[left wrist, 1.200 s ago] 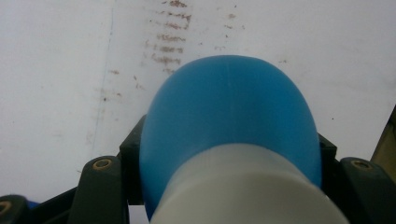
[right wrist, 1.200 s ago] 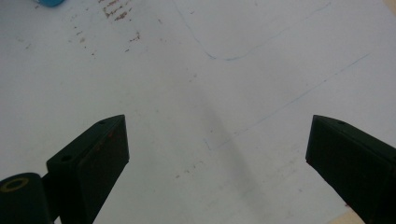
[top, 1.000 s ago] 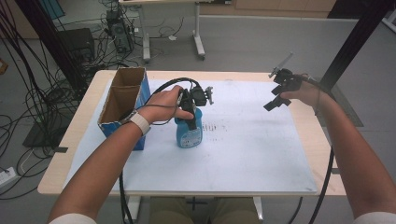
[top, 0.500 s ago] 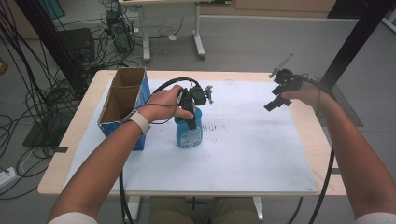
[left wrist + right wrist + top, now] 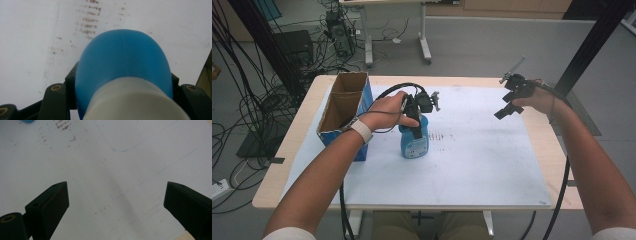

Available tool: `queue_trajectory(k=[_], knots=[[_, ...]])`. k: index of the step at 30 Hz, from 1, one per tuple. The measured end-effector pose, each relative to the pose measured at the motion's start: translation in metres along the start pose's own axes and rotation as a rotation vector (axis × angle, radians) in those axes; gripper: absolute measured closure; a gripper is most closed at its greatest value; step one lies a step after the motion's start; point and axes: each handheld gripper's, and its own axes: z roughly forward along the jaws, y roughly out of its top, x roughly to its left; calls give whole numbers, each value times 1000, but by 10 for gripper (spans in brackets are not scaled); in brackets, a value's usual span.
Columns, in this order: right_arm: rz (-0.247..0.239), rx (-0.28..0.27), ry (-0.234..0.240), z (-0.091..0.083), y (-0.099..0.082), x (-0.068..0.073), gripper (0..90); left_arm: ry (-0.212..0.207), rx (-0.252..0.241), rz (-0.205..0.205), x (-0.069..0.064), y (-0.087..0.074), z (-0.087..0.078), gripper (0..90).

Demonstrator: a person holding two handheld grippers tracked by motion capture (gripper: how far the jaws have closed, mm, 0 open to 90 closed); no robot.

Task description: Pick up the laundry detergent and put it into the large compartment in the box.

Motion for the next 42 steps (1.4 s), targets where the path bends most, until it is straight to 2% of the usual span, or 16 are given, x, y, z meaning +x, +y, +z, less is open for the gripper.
queue_trajectory(k=[42], knots=[[-9, 8, 1, 0, 6, 2, 65, -1, -6, 3, 0, -1, 0, 391]])
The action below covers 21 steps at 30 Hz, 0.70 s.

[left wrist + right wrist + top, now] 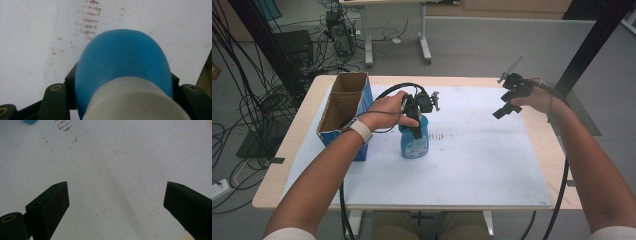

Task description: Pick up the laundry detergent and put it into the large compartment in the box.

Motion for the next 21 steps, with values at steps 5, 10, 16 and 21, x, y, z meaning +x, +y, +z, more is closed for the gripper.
queue_trajectory(k=[5, 10, 16, 21], knots=[[0, -2, -1, 0, 0, 0, 65, 0, 0, 0, 0, 0, 0, 391], [2, -2, -2, -1, 0, 0, 65, 1, 0, -2, 0, 0, 0, 390], [-2, -4, -2, 0, 0, 0, 65, 1, 1, -2, 0, 0, 0, 391], [1, -4, -4, -1, 0, 0, 65, 0, 1, -2, 0, 0, 0, 390]])
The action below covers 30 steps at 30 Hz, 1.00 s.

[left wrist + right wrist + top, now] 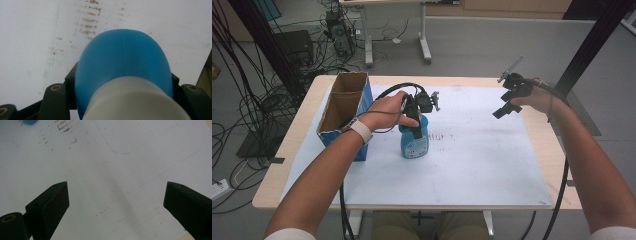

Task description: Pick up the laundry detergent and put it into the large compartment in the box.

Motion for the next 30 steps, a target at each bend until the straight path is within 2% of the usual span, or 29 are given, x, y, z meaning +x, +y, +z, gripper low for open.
queue_trajectory(k=[30], knots=[[1, -2, 1, -1, -1, 1, 65, 1, 2, -1, 0, 0, 0, 391]])
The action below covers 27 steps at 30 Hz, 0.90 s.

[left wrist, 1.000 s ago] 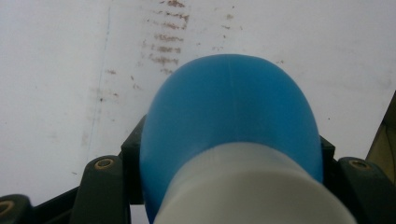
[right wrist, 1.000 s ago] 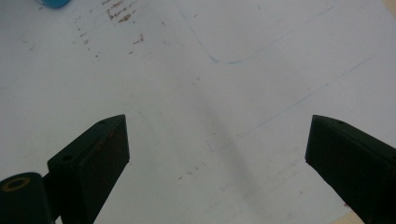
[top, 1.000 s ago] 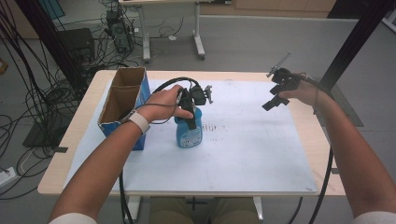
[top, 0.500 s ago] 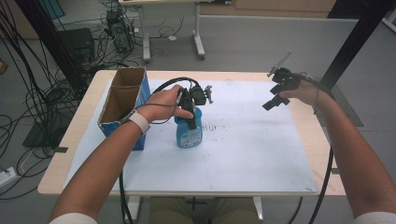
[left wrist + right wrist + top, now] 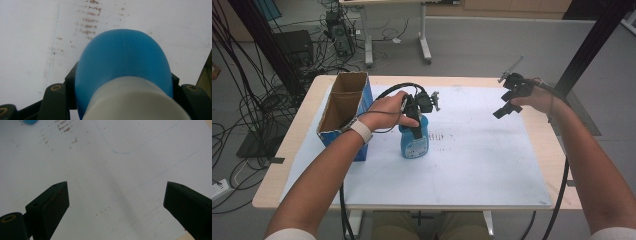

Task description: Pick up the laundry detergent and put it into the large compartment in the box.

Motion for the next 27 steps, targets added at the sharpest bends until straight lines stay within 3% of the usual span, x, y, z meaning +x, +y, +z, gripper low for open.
queue_trajectory(k=[27], knots=[[8, -17, -4, -6, -10, 2, 67, -1, 3, -15, 0, 0, -1, 394]])
